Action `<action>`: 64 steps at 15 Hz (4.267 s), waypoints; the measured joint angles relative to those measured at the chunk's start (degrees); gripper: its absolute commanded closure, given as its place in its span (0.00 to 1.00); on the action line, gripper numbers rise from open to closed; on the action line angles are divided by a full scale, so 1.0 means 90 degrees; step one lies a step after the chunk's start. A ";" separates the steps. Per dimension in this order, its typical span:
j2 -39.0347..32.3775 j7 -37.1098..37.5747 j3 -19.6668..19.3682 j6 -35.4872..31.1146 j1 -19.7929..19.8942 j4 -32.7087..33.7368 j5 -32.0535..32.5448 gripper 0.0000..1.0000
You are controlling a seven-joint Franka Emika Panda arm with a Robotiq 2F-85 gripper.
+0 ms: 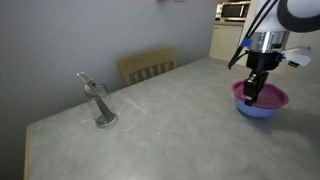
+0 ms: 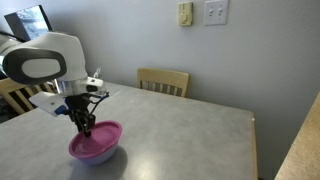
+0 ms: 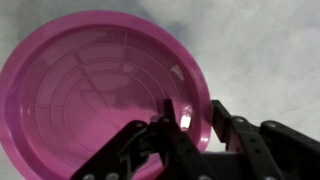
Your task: Remove the lid from the bowl
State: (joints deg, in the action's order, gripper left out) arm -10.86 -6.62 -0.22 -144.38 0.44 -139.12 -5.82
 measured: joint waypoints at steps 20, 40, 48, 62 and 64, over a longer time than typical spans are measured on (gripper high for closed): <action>0.0198 0.0799 -0.0008 0.0001 -0.0139 0.0050 0.1380 0.97; -0.0091 0.0679 -0.0093 0.0183 -0.0104 0.1435 0.1288 0.97; -0.0474 0.0672 -0.0460 0.0350 0.0252 0.2041 0.1280 0.97; -0.1641 -0.0283 -0.0600 0.0341 0.1302 0.2413 -0.0066 0.97; -0.1927 -0.0283 -0.0602 0.0340 0.1374 0.2584 -0.0066 0.97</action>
State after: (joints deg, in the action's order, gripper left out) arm -28.20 -9.17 -5.63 -141.32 12.81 -115.86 -6.41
